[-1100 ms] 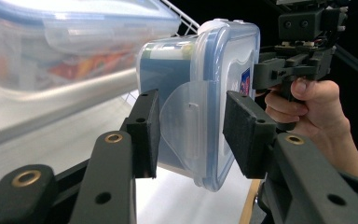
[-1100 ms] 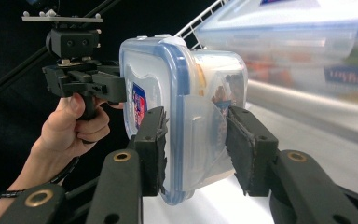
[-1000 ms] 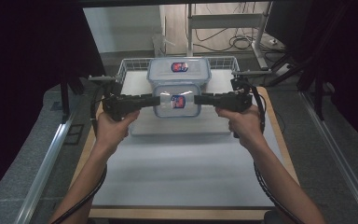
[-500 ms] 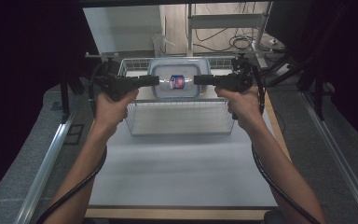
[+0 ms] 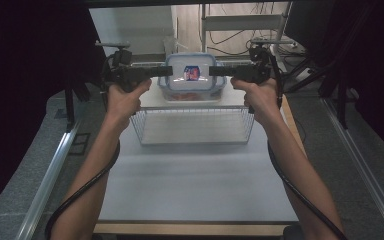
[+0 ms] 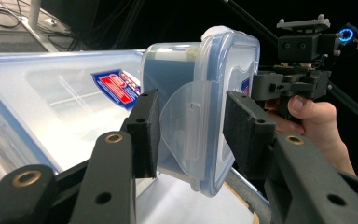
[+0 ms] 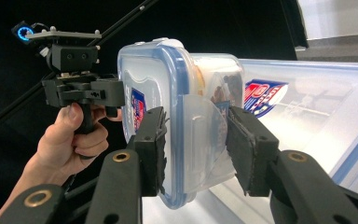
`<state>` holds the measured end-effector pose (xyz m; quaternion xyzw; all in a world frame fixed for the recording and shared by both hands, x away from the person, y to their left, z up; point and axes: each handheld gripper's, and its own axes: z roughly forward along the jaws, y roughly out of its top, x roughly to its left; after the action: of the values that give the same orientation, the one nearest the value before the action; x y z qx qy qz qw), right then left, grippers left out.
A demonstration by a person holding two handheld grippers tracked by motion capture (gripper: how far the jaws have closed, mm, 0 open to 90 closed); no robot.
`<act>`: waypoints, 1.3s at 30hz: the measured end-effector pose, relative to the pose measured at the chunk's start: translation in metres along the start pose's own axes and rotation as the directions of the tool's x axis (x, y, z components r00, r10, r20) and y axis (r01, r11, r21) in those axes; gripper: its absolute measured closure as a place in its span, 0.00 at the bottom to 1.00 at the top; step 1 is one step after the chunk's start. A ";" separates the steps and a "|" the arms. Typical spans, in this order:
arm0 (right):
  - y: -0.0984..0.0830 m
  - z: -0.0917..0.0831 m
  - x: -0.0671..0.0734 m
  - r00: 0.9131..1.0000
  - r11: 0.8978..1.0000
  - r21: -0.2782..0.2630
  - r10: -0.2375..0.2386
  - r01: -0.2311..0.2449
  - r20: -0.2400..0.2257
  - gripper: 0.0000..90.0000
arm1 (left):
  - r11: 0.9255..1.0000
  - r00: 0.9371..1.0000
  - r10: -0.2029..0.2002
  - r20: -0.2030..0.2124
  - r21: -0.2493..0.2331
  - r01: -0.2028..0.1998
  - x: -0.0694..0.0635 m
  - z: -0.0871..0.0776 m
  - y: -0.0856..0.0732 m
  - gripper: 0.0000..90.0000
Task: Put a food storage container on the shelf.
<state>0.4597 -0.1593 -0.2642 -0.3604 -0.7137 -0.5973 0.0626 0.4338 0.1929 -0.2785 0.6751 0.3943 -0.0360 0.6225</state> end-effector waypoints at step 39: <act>0.016 0.025 -0.030 0.992 0.998 -0.025 0.057 -0.055 0.108 0.57 | 1.000 0.987 0.000 -0.160 0.014 0.002 0.012 0.021 0.008 0.53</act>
<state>0.4999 -0.1495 -0.2742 -0.4130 -0.6991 -0.5825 0.0364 0.4564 0.1816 -0.2831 0.6801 0.4432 0.0152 0.5838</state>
